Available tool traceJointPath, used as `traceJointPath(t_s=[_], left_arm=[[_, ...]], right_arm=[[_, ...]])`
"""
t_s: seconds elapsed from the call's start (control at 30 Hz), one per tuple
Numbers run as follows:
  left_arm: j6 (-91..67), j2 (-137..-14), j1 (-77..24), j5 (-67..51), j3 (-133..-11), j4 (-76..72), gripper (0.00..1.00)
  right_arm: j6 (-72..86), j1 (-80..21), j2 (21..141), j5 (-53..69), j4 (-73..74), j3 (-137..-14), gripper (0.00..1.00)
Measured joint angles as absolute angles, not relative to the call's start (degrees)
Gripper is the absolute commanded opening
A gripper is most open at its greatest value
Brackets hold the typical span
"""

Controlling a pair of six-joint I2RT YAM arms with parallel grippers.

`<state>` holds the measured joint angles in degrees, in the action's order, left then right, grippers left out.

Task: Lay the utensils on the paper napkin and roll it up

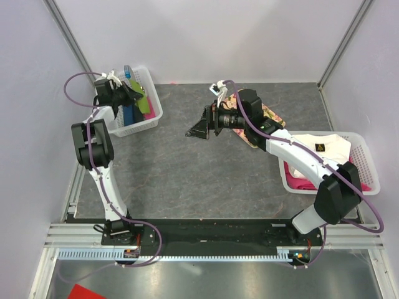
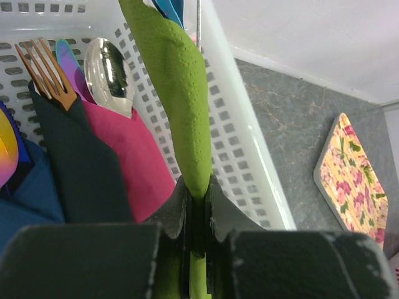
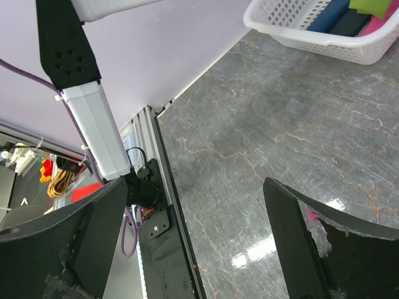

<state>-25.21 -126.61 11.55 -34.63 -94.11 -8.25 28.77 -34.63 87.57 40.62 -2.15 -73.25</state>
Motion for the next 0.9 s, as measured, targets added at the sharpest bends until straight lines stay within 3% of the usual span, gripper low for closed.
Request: traceJointPath(t_s=[0.9], left_arm=[[-31.35, -140.81, 11.94, -38.09, -106.69, -8.56, 0.02]], right_arm=[[28.99, -34.37, 90.61, 41.34, -2.35, -72.75, 0.98]])
